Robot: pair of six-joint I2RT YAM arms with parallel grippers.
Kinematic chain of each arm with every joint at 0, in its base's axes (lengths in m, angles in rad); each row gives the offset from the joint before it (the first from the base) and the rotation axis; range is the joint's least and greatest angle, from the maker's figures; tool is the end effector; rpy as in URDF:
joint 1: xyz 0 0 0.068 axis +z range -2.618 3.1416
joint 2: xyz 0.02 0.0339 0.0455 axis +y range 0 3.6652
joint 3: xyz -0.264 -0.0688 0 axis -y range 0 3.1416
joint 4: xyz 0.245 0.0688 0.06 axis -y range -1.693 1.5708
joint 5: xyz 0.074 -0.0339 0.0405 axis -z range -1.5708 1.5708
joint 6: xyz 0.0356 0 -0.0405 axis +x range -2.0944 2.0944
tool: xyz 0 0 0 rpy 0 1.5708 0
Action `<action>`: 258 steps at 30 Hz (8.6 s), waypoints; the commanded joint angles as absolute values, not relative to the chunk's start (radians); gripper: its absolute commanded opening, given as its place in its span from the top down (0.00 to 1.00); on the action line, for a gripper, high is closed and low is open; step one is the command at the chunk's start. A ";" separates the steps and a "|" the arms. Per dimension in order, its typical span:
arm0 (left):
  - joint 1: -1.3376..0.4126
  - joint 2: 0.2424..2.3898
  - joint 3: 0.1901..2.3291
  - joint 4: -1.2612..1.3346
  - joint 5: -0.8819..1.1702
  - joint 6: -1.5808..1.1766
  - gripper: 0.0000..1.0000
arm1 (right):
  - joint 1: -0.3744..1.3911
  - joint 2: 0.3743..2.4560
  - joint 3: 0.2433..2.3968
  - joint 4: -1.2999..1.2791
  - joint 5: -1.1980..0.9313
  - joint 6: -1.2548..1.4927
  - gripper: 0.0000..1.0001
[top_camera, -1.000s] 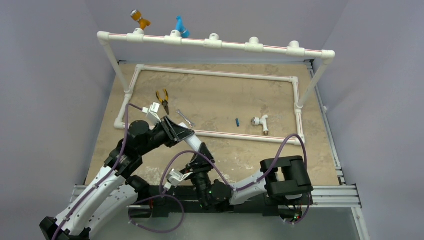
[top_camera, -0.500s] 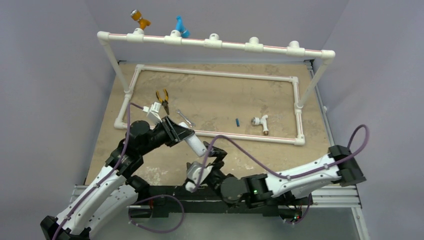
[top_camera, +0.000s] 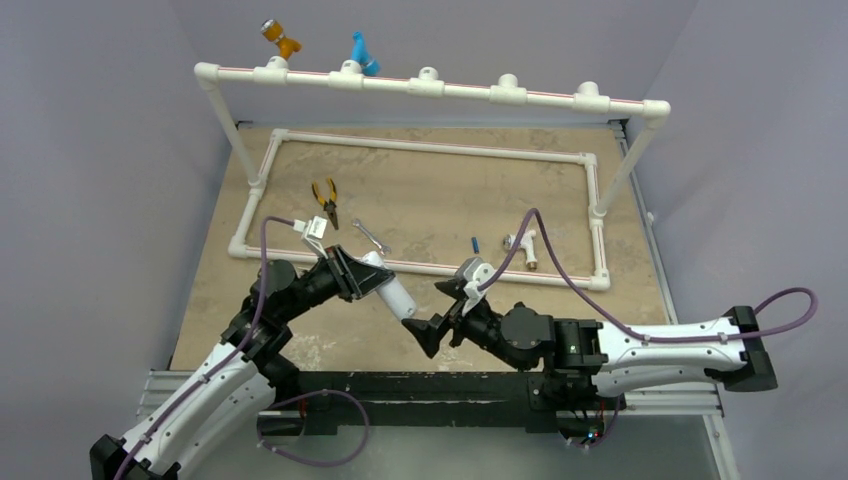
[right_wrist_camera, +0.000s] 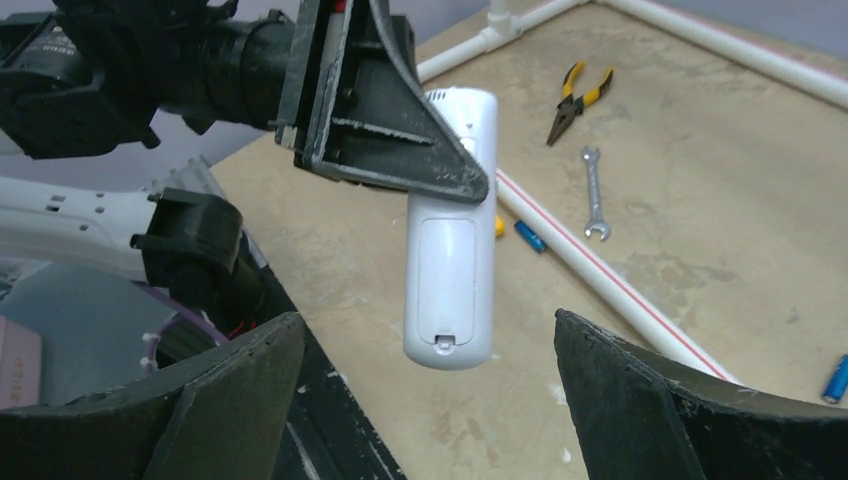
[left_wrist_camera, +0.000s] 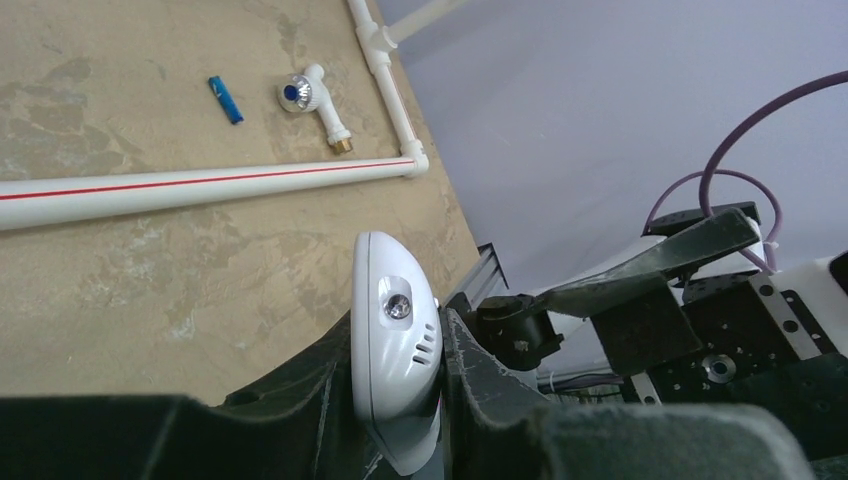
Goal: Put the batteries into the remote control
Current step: Adjust the remote control, then remove the battery cover from the remote control.
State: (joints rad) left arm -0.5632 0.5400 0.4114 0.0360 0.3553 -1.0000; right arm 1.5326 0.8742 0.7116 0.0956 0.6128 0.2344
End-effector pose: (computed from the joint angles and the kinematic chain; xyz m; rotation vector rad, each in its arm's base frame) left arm 0.1212 -0.0912 0.2674 -0.1058 1.8805 -1.4303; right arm 0.0283 0.2041 0.3286 -0.5994 1.5855 0.8487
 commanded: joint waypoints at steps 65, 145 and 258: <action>-0.570 0.574 0.371 0.276 0.505 -1.127 0.75 | 1.440 1.146 0.754 0.080 0.531 0.221 1.00; -0.568 0.580 0.389 0.171 0.622 -1.092 1.00 | 1.439 0.914 0.697 -0.054 0.098 -0.577 0.69; -0.568 0.681 0.369 0.208 0.600 -1.125 1.00 | 1.521 1.057 0.952 -0.331 0.662 0.497 0.14</action>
